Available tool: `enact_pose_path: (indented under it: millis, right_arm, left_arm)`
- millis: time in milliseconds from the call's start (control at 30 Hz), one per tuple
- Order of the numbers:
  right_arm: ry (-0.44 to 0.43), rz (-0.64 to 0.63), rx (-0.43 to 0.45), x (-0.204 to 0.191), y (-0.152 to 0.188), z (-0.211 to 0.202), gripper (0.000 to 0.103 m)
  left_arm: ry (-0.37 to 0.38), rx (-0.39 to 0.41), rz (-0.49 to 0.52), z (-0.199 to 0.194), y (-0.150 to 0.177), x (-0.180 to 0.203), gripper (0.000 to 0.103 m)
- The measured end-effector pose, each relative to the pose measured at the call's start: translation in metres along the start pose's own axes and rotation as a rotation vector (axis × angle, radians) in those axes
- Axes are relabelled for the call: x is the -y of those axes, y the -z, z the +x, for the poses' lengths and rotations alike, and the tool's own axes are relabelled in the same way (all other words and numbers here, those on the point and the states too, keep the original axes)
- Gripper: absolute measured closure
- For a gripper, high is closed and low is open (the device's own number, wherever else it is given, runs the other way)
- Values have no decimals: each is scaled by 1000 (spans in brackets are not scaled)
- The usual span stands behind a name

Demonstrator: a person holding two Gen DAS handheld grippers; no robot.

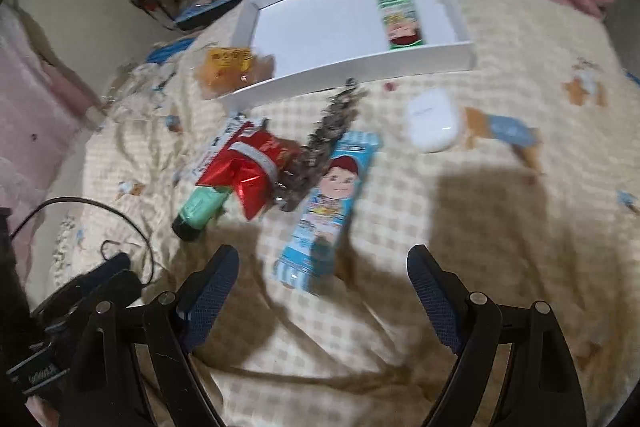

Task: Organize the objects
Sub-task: 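Grasp the white milk-biscuit pack with the left gripper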

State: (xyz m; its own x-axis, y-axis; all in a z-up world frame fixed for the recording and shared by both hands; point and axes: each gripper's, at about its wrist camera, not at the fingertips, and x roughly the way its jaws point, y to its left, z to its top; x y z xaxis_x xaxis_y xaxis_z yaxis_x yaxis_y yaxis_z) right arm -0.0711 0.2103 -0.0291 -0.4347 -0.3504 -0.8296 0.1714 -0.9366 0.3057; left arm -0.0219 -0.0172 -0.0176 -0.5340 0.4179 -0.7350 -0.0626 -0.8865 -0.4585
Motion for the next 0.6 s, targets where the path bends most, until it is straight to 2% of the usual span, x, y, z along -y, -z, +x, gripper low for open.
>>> enact_pose_path:
  millis: [67,200,267,300,333,367,433,467,600]
  right_arm:
    - [-41,12,7,6,0,5,16]
    - [-134,36,88,25,-5,2,16]
    - [-157,37,120,30,-7,-1,16]
    - [-157,37,133,32,-8,-3,16]
    - [-154,43,145,34,-10,-4,16]
    - [-159,51,149,36,-10,-4,16]
    - [-199,75,137,40,-10,-1,16]
    - [-210,87,126,42,-10,1,16]
    - [-214,137,68,53,-10,14,16]
  left_arm:
    - [7,-5,-5,6,-1,0,45]
    - [12,0,-3,12,-6,2,45]
    - [-5,-23,2,14,-12,3,46]
    - [-29,-40,16,15,-16,5,51]
    - [-52,-50,38,15,-20,6,63]
    - [-110,-60,90,16,-28,9,66]
    - [-190,-54,154,16,-41,11,66]
    - [-192,-54,167,15,-48,9,66]
    - [-104,-75,128,22,-76,-10,66]
